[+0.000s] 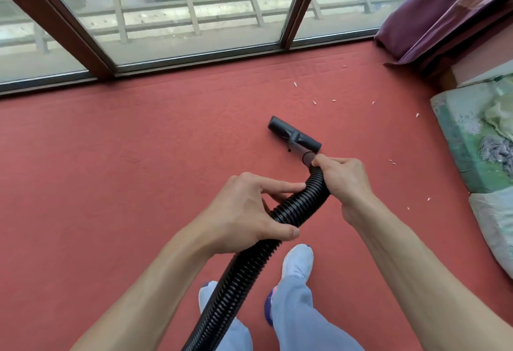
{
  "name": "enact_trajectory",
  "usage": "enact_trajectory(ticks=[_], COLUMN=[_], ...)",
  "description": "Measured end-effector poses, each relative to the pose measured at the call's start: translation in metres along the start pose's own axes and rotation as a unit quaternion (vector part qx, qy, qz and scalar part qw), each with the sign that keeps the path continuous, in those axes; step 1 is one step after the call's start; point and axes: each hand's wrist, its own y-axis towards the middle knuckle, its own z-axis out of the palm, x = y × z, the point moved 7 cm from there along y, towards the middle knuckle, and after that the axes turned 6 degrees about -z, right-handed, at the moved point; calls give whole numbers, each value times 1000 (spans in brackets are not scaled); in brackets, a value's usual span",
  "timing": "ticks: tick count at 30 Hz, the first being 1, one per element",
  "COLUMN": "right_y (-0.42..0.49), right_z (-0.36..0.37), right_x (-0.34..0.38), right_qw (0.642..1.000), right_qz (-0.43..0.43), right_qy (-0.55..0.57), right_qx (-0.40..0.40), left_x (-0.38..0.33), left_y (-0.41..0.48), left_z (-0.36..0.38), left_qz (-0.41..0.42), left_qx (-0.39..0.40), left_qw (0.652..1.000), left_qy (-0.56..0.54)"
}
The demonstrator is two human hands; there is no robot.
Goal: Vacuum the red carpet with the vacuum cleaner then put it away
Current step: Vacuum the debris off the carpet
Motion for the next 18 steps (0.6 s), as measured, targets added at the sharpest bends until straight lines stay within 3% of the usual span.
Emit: enact_trajectory(ticks=[18], right_y=[185], right_z=[-48], right_x=[1], right_qw=[999], right_qz=[-20], right_qy=[-12], right_qx=[-35], left_x=[-53], left_y=[171], left_z=[45], left_qz=[-20], left_qx=[-105], left_qw=[994], left_qy=[-36])
